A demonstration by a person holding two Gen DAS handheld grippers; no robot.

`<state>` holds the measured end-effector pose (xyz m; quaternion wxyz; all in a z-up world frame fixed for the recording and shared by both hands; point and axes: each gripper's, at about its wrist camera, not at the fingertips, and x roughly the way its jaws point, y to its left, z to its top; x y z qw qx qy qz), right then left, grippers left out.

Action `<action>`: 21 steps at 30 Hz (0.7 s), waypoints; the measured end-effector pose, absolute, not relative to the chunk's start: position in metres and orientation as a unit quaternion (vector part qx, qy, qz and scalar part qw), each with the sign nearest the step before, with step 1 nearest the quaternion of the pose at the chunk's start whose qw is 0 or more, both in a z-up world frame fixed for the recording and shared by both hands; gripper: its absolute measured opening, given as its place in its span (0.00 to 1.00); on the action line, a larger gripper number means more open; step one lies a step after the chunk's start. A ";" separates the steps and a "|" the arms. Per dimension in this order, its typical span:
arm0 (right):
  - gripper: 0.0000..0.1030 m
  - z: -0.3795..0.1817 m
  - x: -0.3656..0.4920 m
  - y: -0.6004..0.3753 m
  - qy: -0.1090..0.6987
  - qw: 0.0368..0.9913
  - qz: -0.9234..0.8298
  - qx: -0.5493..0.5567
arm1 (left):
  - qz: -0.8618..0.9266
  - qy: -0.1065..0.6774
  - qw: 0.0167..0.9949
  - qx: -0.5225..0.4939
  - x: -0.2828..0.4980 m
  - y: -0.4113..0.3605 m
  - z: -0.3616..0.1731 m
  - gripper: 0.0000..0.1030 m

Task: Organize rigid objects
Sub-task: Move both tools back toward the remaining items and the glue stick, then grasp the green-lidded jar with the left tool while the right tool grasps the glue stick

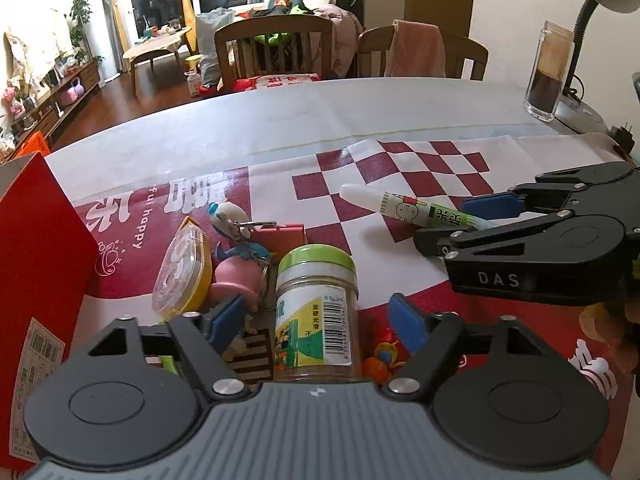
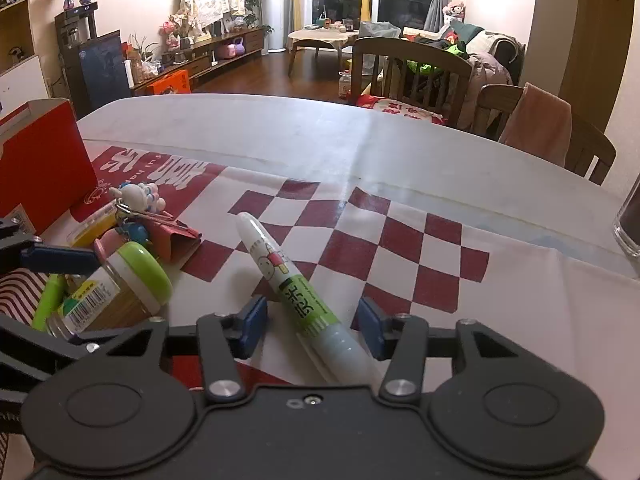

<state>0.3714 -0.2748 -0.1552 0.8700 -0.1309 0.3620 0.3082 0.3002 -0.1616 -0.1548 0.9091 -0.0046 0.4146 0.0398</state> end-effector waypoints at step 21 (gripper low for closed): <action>0.16 -0.130 0.335 -0.279 0.369 0.882 0.278 -0.097 | 0.043 0.427 0.903 -0.020 0.285 -0.153 -0.142 0.41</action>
